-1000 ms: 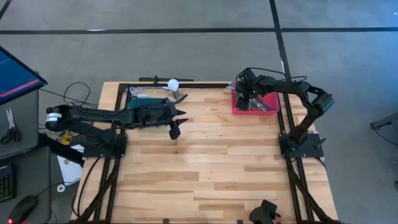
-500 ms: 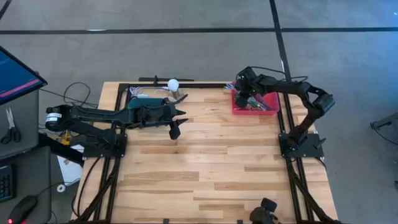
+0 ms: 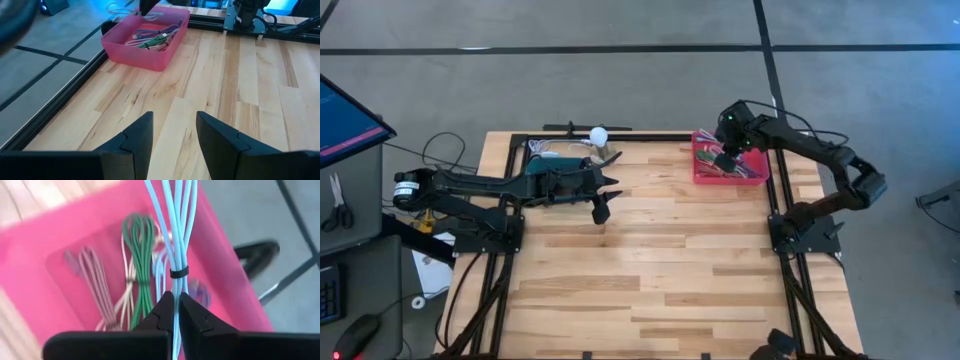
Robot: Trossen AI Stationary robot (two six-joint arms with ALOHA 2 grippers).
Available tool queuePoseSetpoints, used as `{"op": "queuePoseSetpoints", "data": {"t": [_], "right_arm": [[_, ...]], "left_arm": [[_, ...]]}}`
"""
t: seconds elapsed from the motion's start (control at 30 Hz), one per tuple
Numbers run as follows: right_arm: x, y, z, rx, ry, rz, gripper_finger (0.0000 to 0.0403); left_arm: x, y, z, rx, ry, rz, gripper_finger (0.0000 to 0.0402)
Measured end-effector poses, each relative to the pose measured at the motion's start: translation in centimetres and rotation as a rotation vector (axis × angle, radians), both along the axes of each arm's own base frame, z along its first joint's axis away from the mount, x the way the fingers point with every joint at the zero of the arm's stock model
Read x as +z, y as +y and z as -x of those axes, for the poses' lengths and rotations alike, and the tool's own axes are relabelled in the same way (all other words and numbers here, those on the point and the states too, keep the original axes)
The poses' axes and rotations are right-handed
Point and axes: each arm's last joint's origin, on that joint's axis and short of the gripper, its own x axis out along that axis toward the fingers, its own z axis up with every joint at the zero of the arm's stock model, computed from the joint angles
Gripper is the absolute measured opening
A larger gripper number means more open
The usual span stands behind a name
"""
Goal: Pick & Place USB Port
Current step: Put the plain light blue charger cable into the pink bin, then return to Home Position
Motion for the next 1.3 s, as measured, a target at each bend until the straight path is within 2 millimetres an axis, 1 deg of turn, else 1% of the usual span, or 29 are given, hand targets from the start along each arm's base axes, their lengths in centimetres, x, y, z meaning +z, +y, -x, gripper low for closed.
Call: {"op": "queuePoseSetpoints", "data": {"t": [0.1, 0.2, 0.33, 0.63, 0.83, 1.0, 1.07, 1.13, 1.3], "right_arm": [[0.3, 0.4, 0.9, -0.018, 0.029, -0.035, 0.0001], [-0.1, 0.4, 1.2, -0.03, 0.056, -0.07, 0.0001], [-1.1, 0.1, 0.8, -0.028, 0.081, -0.103, 0.0001], [-4.2, -1.1, -0.3, -0.026, 0.136, -0.17, 0.0], [-5.6, -1.5, -0.7, -0.026, 0.157, -0.194, 0.0], [-6.2, -1.7, -0.8, -0.026, 0.17, -0.209, 0.0001], [-6.2, -1.7, -0.9, -0.026, 0.16, -0.197, 0.0008], [-5.9, -1.7, -0.8, -0.025, 0.156, -0.192, 0.0025], [-4.9, -1.5, -0.6, -0.039, 0.135, -0.164, 0.0093]], "left_arm": [[0.0, 0.0, 0.0, 0.0, 0.0, 0.0, 0.0149], [0.0, 0.0, 0.0, 0.0, 0.0, 0.0, 0.0149], [0.0, 0.0, 0.0, 0.0, 0.0, 0.0, 0.0149], [0.0, 0.0, 0.0, -0.001, 0.0, 0.0, 0.0149], [0.0, 0.0, 0.0, -0.001, 0.001, 0.001, 0.0149], [0.0, 0.0, 0.0, 0.0, 0.001, 0.001, 0.0149], [0.0, 0.0, 0.0, 0.0, 0.001, 0.001, 0.0149], [0.0, 0.0, 0.0, 0.0, 0.001, 0.001, 0.0149], [0.0, 0.0, 0.0, 0.0, 0.001, 0.001, 0.0149]]}}
